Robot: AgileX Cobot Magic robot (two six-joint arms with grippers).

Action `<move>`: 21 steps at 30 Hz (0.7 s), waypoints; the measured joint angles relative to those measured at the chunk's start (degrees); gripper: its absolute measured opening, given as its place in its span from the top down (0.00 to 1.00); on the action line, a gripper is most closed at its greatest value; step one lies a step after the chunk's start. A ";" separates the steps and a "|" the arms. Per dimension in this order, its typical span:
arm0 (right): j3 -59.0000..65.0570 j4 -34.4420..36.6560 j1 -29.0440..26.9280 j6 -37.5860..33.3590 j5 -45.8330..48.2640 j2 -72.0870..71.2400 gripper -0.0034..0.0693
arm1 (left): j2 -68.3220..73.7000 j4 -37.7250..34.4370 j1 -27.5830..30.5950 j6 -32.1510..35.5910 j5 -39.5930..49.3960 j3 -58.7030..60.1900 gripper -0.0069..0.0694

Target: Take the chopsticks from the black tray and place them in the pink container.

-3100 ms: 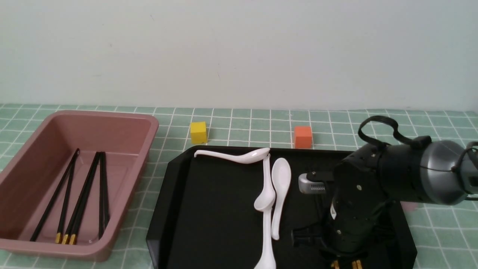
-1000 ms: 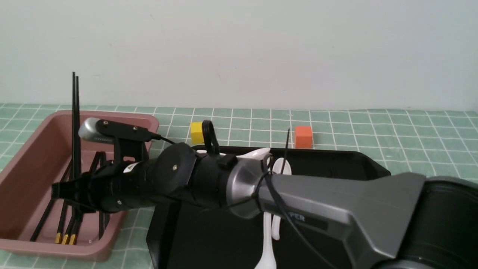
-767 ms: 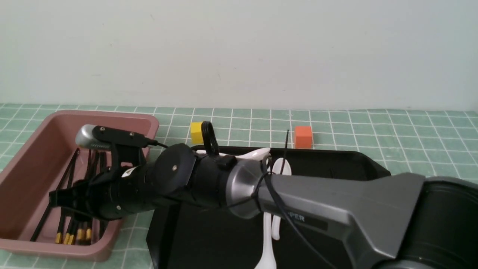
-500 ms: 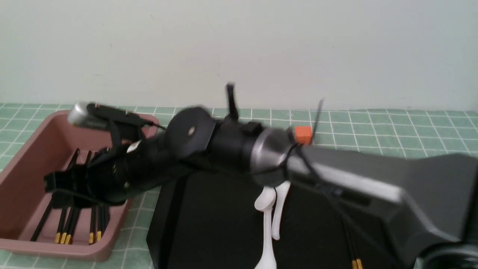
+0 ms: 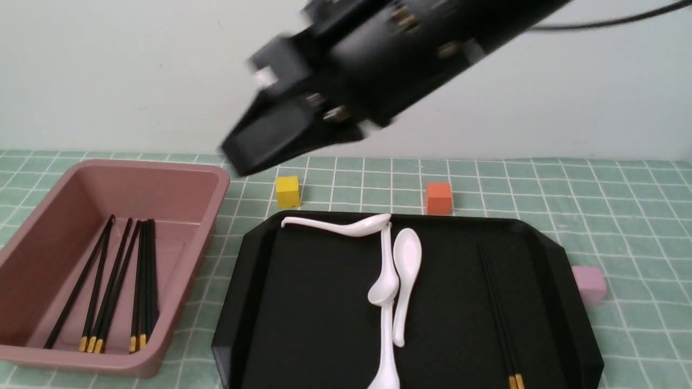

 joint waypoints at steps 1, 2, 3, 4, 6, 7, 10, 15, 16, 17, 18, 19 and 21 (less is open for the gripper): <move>0.32 -2.40 -0.14 0.94 0.44 -2.51 0.97 | 0.00 0.00 0.00 0.00 0.00 0.00 0.60; 1.12 -5.50 -0.14 2.40 0.81 -5.67 0.97 | 0.00 0.00 0.00 0.00 0.00 0.00 0.60; 1.89 -7.62 -0.14 3.43 1.06 -7.85 0.97 | 0.00 0.00 0.00 0.00 0.00 0.00 0.60; 2.35 -8.66 -0.14 3.93 1.14 -9.52 0.97 | 0.00 0.00 0.00 0.00 0.00 0.00 0.60; 5.44 -13.87 -0.14 6.09 1.57 -15.32 0.97 | 0.00 0.00 0.00 0.00 0.00 0.00 0.60; 8.90 -18.19 -0.14 7.36 1.68 -19.67 0.96 | 0.00 0.00 0.00 0.00 0.00 0.00 0.60; 17.06 -25.15 -0.14 9.10 1.83 -29.64 0.96 | 0.00 0.00 0.00 0.00 0.00 0.00 0.60; 34.56 -35.82 -0.14 12.91 -2.62 -46.38 0.96 | 0.00 0.00 0.00 0.00 0.00 0.00 0.60; 39.52 -38.47 -0.14 13.70 -5.92 -50.18 0.96 | 0.00 0.00 0.00 0.00 0.00 0.00 0.60; 42.91 -40.14 -0.14 14.27 -8.34 -53.29 0.96 | 0.00 0.00 0.00 0.00 0.00 0.00 0.60; 48.18 -42.40 -0.14 15.31 -12.43 -57.89 0.96 | 0.00 0.00 0.00 0.00 0.00 0.00 0.60; 50.89 -43.53 -0.14 15.81 -14.62 -60.17 0.96 | 0.00 0.00 0.00 0.00 0.00 0.00 0.60; 60.10 -46.07 -0.14 18.27 -23.22 -67.22 0.96 | 0.00 0.00 0.00 0.00 0.00 0.00 0.60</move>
